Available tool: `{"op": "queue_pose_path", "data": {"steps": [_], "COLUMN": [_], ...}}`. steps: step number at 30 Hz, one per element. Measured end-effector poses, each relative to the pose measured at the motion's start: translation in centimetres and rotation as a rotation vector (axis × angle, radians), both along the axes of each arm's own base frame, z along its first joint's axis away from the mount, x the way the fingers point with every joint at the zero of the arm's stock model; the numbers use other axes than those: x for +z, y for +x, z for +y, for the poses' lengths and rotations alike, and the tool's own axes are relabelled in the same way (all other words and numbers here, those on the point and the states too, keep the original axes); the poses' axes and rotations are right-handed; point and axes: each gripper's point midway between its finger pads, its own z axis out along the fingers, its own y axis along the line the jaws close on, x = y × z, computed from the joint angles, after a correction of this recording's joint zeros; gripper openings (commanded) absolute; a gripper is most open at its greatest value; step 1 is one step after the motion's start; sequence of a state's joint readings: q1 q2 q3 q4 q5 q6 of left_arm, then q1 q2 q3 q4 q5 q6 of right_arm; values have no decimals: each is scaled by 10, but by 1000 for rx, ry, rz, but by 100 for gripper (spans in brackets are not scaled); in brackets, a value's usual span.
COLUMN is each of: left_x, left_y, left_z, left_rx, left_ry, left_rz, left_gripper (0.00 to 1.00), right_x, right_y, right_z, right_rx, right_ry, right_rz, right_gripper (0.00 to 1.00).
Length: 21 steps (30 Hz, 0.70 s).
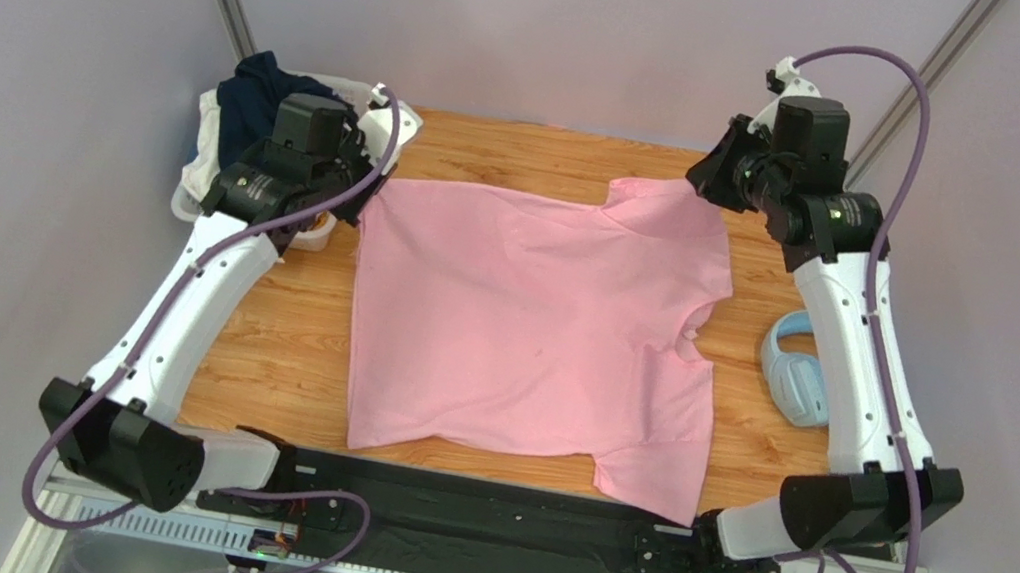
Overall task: Fold and stack the t-shirts
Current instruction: Flatten out the tshirt
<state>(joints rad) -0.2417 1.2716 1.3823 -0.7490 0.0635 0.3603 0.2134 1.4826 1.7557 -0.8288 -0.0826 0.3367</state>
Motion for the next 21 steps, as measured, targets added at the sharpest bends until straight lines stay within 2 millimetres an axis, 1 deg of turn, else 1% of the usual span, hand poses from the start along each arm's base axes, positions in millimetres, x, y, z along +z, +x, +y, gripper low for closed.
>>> {"op": "queue_pose_path", "data": {"steps": [2,4,7,9,10,12,13,14,16,18,19,21], "left_x": [14,35,81,113,129,166,178,197,223,240,246,249], "left_y": [-9,-17,-32,-48,-59,-91,-103,-122,-155,-182,-193,-205], "left_z": [3,5,9,12,15,21,23,26,32,38,40,43], "left_rx": [4,11,19,22,23,21,19,14,5,-3,-5,-6], "left_ry": [-5,-15,-53,-82,-99,-138,-152,-176,-211,-234,-243,-248], "left_rz": [-23,-56,-156,-241,-285,-390,-425,-484,-572,-639,-666,-685], "left_gripper": [0,0,0,0,0,0,0,0,0,0,0,0], "right_x": [15,37,77,108,125,156,170,183,211,234,241,251], "right_y": [-13,-31,-67,-98,-117,-156,-175,-195,-238,-268,-277,-287], "right_z": [0,-2,-6,-10,-12,-19,-22,-26,-34,-41,-43,-45], "right_rx": [8,18,37,53,62,77,83,89,96,99,100,99], "right_ry": [14,34,68,94,107,131,142,153,172,184,188,191], "right_rz": [-32,-80,-185,-281,-337,-450,-504,-558,-675,-763,-792,-828], "right_gripper": [0,0,0,0,0,0,0,0,0,0,0,0]}}
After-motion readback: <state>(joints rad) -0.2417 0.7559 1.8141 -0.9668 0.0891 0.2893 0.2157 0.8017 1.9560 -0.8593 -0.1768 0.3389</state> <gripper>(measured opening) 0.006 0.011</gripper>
